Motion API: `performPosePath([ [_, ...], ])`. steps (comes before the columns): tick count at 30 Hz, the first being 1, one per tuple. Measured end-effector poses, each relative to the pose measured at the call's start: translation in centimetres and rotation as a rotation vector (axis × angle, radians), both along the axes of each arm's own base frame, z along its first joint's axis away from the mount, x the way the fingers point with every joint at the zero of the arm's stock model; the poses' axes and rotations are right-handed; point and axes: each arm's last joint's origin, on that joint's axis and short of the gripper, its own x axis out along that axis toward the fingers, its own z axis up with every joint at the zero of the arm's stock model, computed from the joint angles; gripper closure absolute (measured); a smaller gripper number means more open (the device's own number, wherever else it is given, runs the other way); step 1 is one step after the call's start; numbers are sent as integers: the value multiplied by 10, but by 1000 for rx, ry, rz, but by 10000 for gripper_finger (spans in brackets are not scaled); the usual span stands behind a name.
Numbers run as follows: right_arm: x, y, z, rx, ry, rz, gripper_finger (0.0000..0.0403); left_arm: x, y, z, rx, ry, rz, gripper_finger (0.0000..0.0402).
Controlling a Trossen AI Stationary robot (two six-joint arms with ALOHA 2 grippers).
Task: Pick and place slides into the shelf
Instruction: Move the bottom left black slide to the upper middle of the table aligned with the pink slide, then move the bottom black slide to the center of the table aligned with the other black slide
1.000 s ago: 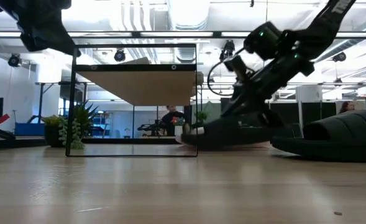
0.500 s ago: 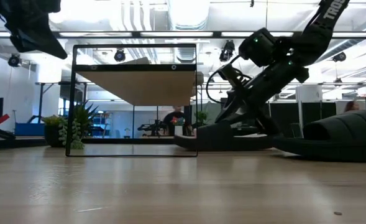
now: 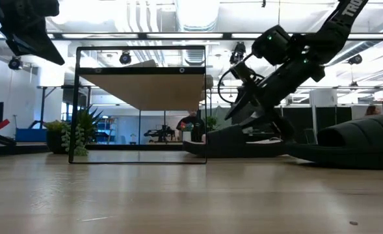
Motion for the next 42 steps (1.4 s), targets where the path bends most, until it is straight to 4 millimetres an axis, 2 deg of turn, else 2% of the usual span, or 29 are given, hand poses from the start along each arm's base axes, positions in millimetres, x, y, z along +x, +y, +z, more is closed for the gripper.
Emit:
performPosePath([
  [6,-12,4,10,21,57,7,268,-6,3,0,-3,-2,-2,402],
  [13,-42,15,34,90,150,-13,270,-13,6,-3,-9,-16,-2,402],
  [18,-65,32,54,175,184,-41,270,-17,8,-11,-5,-13,0,402],
  [23,-83,57,64,283,237,-43,276,-22,10,-22,-6,-10,0,402],
  [34,-103,117,65,367,326,-116,274,-31,14,-21,-29,-64,0,402],
  [42,-119,138,58,388,460,-149,272,-35,16,-20,-39,-97,4,402],
])
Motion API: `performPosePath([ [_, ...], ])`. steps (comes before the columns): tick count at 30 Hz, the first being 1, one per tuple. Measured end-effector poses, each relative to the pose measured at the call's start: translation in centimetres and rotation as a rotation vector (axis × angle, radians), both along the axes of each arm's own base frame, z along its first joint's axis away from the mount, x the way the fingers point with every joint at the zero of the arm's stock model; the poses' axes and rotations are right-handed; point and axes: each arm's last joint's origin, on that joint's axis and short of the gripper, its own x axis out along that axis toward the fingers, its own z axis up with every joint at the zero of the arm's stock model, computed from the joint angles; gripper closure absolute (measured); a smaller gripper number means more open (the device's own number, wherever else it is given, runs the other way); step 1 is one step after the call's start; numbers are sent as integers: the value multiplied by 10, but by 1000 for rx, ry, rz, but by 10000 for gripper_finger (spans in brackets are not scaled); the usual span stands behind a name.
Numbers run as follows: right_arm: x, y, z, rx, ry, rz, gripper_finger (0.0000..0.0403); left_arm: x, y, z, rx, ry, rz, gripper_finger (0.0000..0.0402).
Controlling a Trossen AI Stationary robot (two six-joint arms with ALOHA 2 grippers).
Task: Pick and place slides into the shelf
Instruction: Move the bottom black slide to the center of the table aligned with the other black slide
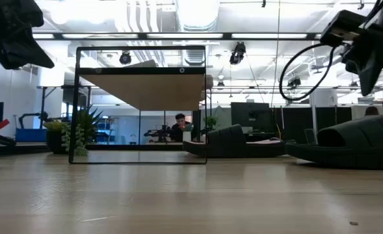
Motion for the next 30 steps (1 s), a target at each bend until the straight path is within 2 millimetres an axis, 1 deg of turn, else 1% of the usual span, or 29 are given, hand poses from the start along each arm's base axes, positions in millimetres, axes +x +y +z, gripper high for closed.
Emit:
performPosePath([
  [6,-2,3,-3,-37,1,-11,272,-2,1,0,-2,-10,3,402],
  [11,-5,2,-13,-45,16,-3,272,-2,1,-2,0,-7,3,402],
  [15,-2,3,-22,-26,-48,8,274,-1,1,-3,2,-3,4,402],
  [19,-3,3,-33,-18,-59,1,275,-1,1,-3,1,-4,4,402],
  [24,-3,2,-36,-51,-68,3,275,-1,1,-3,0,-4,4,402],
  [27,-1,1,-35,-76,-94,18,290,-1,1,-3,1,-3,4,402],
  [30,0,1,-35,-103,-114,34,318,-1,1,-3,0,-3,5,402],
])
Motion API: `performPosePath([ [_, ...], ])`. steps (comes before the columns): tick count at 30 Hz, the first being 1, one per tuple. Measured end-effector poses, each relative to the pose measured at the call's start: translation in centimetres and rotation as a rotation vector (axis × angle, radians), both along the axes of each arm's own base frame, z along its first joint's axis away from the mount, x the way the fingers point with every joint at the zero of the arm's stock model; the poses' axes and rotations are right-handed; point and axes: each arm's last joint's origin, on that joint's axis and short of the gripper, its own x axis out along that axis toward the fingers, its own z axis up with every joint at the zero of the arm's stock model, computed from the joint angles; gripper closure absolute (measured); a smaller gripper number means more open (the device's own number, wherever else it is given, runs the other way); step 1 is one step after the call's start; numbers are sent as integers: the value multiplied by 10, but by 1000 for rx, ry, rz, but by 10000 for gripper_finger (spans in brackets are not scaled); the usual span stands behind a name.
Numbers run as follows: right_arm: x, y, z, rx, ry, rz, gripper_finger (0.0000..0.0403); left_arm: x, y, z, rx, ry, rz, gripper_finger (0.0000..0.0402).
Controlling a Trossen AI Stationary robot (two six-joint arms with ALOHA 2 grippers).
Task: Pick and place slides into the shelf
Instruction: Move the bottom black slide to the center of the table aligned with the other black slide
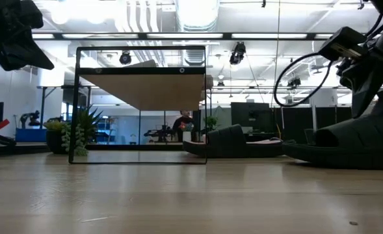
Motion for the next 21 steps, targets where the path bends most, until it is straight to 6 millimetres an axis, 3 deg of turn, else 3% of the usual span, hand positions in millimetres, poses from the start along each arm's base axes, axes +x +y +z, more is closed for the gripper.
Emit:
performPosePath([
  [8,8,-6,-2,-57,-22,38,389,0,0,0,2,1,2,402],
  [21,37,-26,-4,-120,-110,69,393,0,0,0,4,0,4,402],
])
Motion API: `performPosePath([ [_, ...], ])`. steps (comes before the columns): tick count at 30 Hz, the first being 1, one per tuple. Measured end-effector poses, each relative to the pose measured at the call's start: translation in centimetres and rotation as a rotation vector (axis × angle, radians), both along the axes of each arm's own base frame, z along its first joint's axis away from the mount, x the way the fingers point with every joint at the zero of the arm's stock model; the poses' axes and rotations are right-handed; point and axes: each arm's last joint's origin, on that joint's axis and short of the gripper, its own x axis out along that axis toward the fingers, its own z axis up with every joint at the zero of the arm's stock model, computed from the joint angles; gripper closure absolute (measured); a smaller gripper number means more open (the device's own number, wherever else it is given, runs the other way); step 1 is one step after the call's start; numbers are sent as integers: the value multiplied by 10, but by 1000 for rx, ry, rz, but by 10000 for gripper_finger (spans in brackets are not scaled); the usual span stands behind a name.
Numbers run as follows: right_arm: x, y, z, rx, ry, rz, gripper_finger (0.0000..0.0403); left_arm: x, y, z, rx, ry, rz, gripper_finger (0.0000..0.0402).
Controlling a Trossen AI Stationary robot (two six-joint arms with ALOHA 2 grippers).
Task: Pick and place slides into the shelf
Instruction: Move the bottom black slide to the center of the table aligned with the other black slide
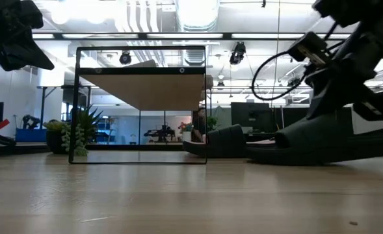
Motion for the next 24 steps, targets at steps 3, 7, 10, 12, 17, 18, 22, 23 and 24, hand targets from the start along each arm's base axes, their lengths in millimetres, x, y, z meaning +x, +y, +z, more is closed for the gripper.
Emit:
performPosePath([
  [3,9,-2,1,0,-31,34,394,0,0,0,0,0,0,402],
  [7,19,-7,0,-30,-15,47,394,0,0,0,0,0,0,402],
  [10,28,-11,2,-59,-18,55,394,0,0,0,0,0,0,402],
  [12,33,-15,3,-80,-12,61,394,0,0,0,0,0,0,402],
  [17,46,-24,11,-125,-41,72,394,0,0,0,0,0,0,402],
  [18,48,-26,11,-126,-48,79,394,0,0,0,0,0,0,402],
  [22,58,-31,13,-109,-76,120,394,0,0,0,0,-1,0,402],
  [23,60,-31,13,-101,-73,135,394,0,0,0,0,0,0,402],
  [24,63,-31,11,-91,-66,152,394,0,0,0,0,0,0,402],
])
